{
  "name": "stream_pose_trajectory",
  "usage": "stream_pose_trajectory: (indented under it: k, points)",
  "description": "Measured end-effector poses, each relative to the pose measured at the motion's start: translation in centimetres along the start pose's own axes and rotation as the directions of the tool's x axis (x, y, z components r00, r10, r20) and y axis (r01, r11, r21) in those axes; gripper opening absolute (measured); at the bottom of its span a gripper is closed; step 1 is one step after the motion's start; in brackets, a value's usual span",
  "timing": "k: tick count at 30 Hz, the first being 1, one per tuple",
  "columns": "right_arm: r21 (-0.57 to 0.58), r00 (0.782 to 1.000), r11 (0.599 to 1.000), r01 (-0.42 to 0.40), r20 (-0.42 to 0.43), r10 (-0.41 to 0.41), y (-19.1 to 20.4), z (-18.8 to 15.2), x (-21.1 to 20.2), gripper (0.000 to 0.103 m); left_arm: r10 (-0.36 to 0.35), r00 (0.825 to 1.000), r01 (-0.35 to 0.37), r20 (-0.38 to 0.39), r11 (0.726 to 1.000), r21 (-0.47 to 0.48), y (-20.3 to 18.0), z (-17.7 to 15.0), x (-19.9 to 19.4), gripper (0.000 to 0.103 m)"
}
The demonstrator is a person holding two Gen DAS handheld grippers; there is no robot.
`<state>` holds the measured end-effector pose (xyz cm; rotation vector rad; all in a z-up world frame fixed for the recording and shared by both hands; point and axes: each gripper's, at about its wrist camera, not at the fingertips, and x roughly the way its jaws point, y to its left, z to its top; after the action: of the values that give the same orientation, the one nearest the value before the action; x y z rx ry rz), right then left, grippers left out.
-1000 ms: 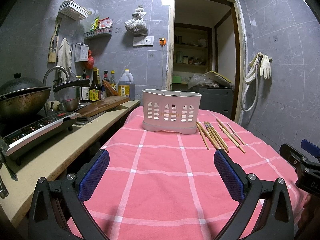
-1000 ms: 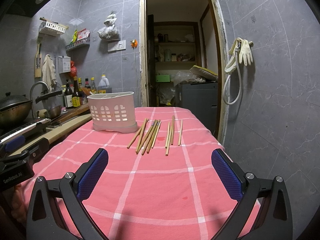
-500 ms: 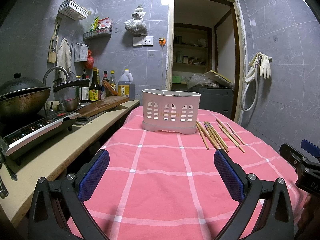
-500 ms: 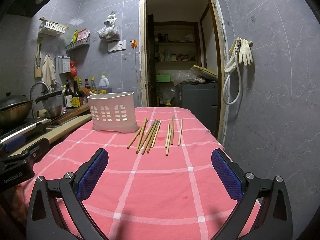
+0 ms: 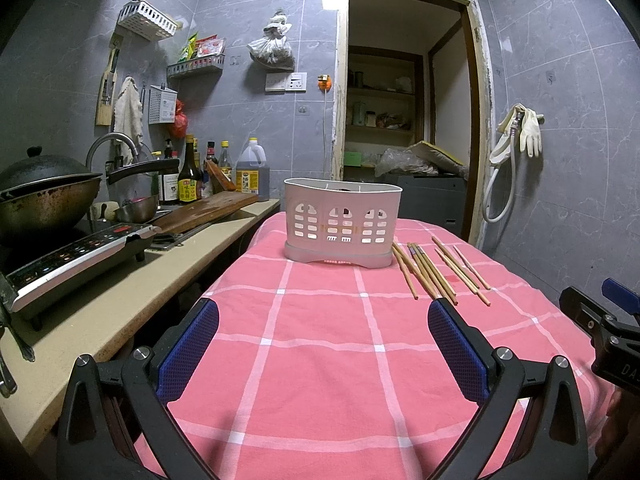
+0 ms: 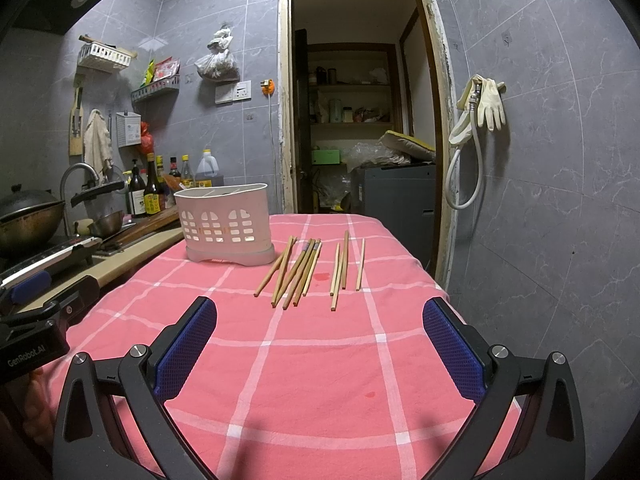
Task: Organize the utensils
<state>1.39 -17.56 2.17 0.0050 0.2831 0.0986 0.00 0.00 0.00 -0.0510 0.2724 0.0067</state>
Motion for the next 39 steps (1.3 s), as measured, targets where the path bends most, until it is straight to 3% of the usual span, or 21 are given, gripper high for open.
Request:
stream_pose_trajectory:
  k: [10, 17, 29, 39]
  points:
    - [-0.003, 1.000, 1.000, 0.000, 0.002, 0.000, 0.0, 0.1, 0.0, 0.103, 0.004, 1.000, -0.004, -0.004, 1.000, -0.002, 0.0, 0.2, 0.1, 0.102]
    - [-0.053, 1.000, 0.998, 0.022, 0.015, -0.021, 0.1, 1.6, 0.6, 0.103, 0.018, 1.000, -0.018, -0.005, 1.000, -0.012, 0.0, 2.1, 1.2, 0.102]
    - [-0.153, 1.000, 0.988, -0.003, 0.012, 0.005, -3.1, 6.2, 5.4, 0.103, 0.018, 1.000, -0.018, -0.023, 1.000, 0.005, -1.0, 7.2, 7.4, 0.102]
    - [-0.155, 0.998, 0.988, -0.002, 0.063, 0.012, -4.0, 8.6, 9.3, 0.103, -0.022, 1.000, 0.022, 0.006, 0.999, 0.028, -2.9, 9.6, 12.4, 0.102]
